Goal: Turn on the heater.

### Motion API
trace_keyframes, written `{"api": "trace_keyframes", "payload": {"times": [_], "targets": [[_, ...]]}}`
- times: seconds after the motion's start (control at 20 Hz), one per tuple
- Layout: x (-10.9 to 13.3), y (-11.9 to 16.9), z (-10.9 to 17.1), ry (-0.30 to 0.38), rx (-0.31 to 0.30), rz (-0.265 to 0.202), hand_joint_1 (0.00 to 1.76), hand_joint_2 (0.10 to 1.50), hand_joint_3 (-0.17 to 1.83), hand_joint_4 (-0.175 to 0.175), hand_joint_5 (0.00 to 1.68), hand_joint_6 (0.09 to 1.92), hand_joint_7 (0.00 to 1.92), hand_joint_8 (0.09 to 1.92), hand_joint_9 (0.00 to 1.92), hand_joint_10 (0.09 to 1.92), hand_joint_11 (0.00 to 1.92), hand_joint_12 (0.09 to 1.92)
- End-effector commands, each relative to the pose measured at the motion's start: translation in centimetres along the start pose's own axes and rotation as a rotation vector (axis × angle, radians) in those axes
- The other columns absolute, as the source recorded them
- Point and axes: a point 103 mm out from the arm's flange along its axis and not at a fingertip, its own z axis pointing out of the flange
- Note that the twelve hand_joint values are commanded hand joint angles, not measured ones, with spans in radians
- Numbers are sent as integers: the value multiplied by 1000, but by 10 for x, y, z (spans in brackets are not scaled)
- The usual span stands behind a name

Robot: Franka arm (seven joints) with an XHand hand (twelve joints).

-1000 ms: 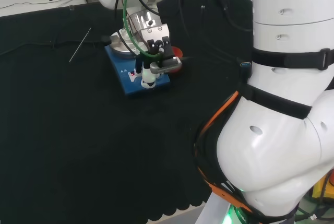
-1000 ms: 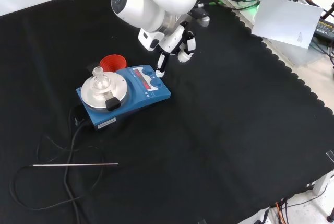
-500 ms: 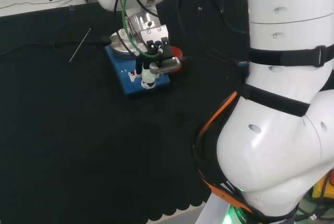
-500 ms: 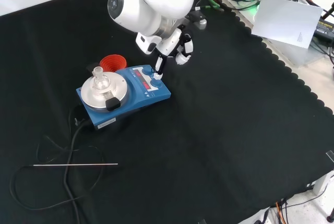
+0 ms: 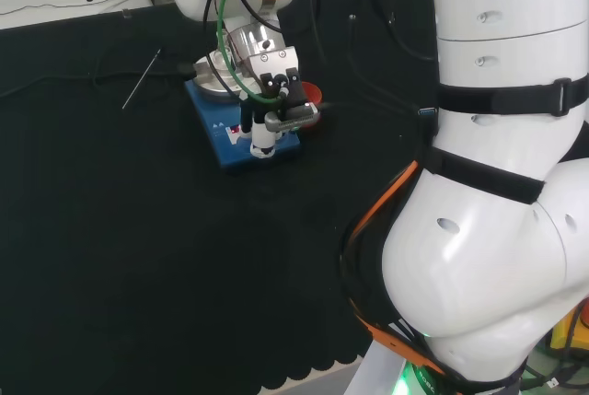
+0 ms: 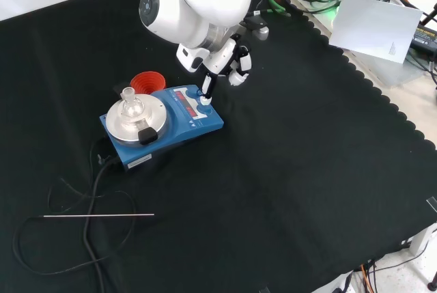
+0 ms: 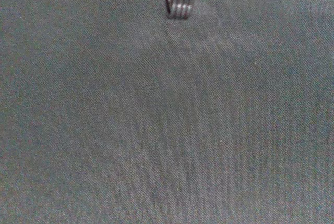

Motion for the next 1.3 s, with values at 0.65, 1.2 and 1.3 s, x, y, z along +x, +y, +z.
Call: {"api": "trace_keyframes", "payload": {"times": [0.65,1.2,1.3], "targets": [[-4,4,5,13,1,4,1457,692,1002,-48,420,87,1820,1422,1920,1377,1861,1375],[-6,6,8,18,0,6,1457,690,1007,-48,425,87,1819,1422,1920,1378,1860,1375],[-6,7,9,19,-1,6,1457,690,1008,-48,426,87,1819,1423,1920,1378,1861,1376]]}}
